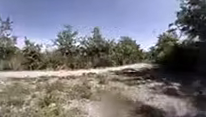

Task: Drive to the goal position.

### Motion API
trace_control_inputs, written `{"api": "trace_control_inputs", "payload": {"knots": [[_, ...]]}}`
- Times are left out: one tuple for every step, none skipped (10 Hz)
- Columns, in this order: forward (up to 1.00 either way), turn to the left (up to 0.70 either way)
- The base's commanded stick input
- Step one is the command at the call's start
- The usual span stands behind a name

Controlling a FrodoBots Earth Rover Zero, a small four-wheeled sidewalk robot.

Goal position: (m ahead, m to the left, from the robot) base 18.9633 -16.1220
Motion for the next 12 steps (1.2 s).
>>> {"api": "trace_control_inputs", "payload": {"knots": [[0.85, 0.00], [0.85, 0.00], [0.85, 0.00], [0.85, 0.00], [0.85, 0.00], [0.85, 0.00], [0.85, 0.00], [0.85, 0.00], [0.85, 0.00], [0.85, 0.00], [0.85, 0.00], [0.85, 0.00]]}}
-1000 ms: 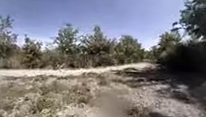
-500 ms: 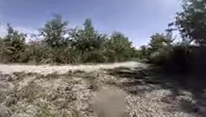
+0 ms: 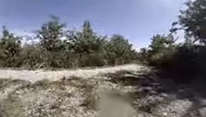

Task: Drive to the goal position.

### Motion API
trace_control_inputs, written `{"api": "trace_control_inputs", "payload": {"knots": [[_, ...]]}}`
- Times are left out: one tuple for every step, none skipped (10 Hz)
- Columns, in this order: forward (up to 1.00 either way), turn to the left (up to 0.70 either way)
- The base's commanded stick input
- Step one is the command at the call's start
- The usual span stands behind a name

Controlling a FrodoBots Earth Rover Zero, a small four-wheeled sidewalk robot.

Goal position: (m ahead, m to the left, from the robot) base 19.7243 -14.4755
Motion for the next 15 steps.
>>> {"api": "trace_control_inputs", "payload": {"knots": [[0.85, 0.00], [0.85, 0.00], [0.85, 0.00], [0.85, 0.00], [0.85, 0.00], [0.85, 0.00], [0.85, 0.00], [0.85, -0.10], [0.85, -0.25], [0.85, -0.34], [0.85, -0.34], [0.85, -0.34], [0.85, -0.34], [0.85, -0.34], [0.85, -0.32]]}}
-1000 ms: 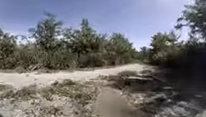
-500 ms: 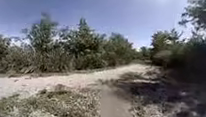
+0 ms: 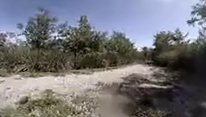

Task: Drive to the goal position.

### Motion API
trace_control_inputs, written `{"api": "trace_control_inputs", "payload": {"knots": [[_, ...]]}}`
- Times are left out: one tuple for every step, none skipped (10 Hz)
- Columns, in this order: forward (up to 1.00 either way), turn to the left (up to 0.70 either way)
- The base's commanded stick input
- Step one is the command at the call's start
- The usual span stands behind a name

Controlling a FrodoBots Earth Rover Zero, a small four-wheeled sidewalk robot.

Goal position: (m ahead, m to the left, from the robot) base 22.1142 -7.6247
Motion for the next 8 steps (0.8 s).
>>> {"api": "trace_control_inputs", "payload": {"knots": [[0.85, -0.04], [0.85, 0.00], [0.85, 0.00], [0.85, 0.00], [0.85, 0.00], [0.85, 0.00], [0.85, 0.00], [0.85, 0.00]]}}
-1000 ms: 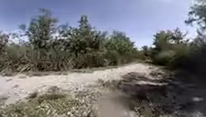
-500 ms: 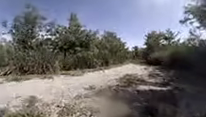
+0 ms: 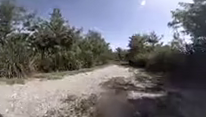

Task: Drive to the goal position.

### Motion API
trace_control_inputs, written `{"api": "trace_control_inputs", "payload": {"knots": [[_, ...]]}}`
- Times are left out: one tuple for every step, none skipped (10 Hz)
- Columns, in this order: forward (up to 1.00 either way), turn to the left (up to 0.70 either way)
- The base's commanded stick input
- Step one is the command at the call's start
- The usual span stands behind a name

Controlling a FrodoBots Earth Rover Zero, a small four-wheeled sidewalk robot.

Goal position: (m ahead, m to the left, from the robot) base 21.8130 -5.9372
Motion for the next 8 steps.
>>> {"api": "trace_control_inputs", "payload": {"knots": [[0.85, 0.00], [0.85, 0.00], [0.85, 0.00], [0.85, 0.00], [0.85, 0.00], [0.85, 0.00], [0.85, -0.08], [0.85, -0.34]]}}
